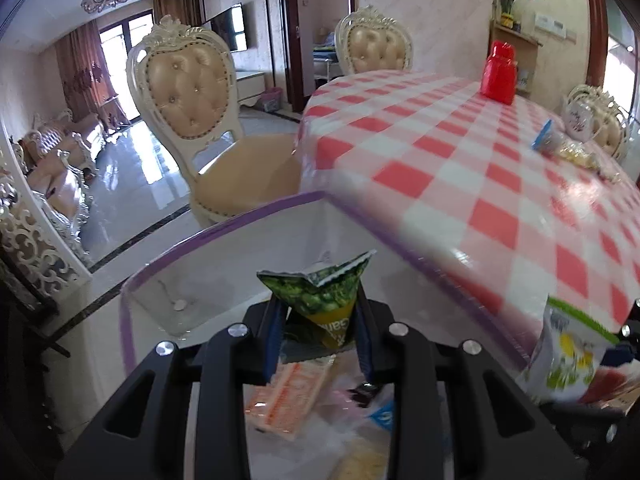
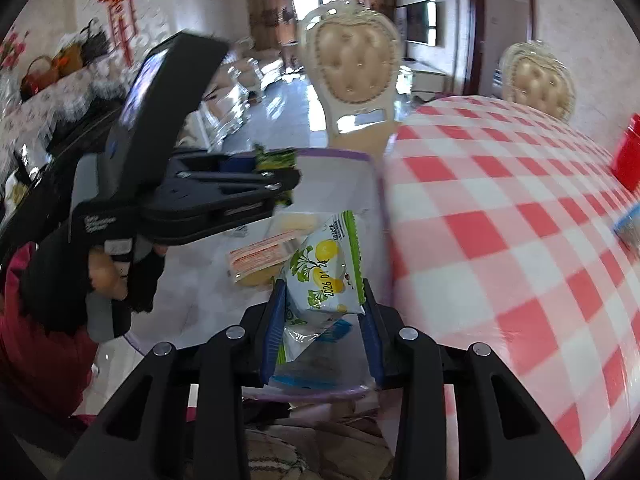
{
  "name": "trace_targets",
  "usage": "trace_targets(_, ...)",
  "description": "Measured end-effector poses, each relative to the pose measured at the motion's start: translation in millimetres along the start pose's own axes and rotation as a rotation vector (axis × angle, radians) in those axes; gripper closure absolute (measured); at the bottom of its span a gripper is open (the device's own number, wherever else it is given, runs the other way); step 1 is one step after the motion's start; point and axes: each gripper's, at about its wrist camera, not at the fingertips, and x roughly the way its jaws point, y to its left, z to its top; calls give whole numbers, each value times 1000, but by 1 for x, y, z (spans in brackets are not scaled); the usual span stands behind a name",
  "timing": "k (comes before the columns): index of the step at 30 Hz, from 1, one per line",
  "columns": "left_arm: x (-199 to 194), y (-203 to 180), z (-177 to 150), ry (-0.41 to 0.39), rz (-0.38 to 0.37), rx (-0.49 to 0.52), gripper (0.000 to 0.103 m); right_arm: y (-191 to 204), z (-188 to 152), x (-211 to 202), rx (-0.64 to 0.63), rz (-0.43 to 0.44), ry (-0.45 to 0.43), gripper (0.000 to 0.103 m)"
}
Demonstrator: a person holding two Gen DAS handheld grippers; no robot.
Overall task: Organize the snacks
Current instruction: 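Open both tools over the clear box to drop the green packs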
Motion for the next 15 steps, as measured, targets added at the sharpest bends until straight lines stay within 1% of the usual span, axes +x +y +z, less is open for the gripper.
trace_targets(6,6,10,-3,23,47,14,72,19,2,17,-57,39,32,67)
trace_targets(7,8,12,-3,31,53,14,70,22,2,19,-68,56,34,67)
trace_targets(8,9,13,-3,34,57,11,67,24,2,19,-74,71,30,64)
trace_targets(9,10,15,-3,36,63,5,48,27,1,18,-80,85,24,61)
trace_targets(10,9,16,-2,30,80,-6,22,28,1,17,-83,83,19,54)
trace_targets(11,7,17,-1,15,101,-15,17,28,1,15,-84,76,9,49)
trace_targets(13,5,18,0,5,113,-20,16,24,1,9,-76,59,-7,47)
trace_targets(14,4,18,0,8,109,-22,15,21,0,7,-66,51,-13,44)
trace_targets(15,4,17,1,10,109,-24,12,15,-1,1,-44,39,-26,42)
